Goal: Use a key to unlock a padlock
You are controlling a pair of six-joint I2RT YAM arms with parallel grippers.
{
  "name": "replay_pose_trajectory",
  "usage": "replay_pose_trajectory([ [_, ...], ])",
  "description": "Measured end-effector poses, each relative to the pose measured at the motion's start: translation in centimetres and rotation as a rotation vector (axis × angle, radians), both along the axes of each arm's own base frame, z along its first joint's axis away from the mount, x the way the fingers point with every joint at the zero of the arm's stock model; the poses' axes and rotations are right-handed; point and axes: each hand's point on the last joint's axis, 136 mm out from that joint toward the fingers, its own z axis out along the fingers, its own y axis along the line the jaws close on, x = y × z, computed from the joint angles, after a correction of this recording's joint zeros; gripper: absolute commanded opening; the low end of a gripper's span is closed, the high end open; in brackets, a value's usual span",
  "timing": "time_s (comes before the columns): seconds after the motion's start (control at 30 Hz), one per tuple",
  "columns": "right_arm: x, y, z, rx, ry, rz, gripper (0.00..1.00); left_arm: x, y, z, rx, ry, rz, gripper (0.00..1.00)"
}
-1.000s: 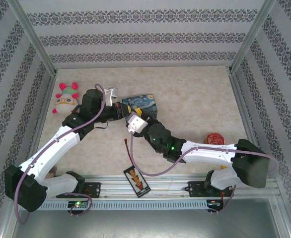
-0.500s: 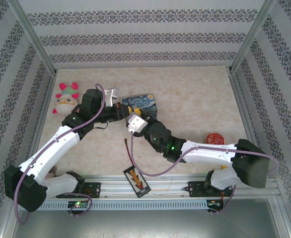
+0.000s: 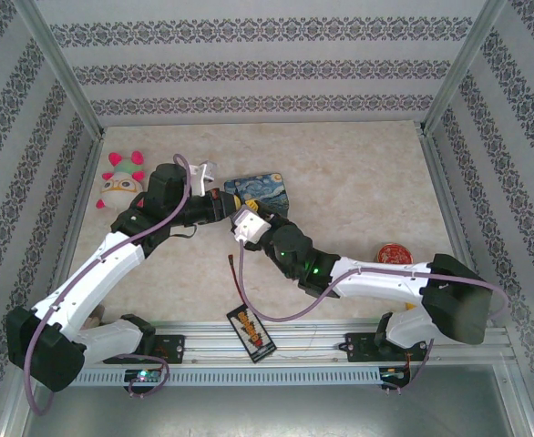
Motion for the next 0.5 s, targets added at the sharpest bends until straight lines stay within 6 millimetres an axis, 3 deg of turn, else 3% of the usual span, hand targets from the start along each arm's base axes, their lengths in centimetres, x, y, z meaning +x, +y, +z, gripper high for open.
replay_pose_trajectory([
  [0.2, 0.36, -0.14, -0.39, -0.002, 0.009, -0.009, 0.29, -0.04, 0.02, 0.17, -0.002, -0.004, 0.000, 0.00],
  [0.5, 0.42, -0.02, -0.81, 0.004, 0.028, -0.004, 0.14, -0.04, 0.02, 0.17, -0.003, -0.003, 0.001, 0.00],
])
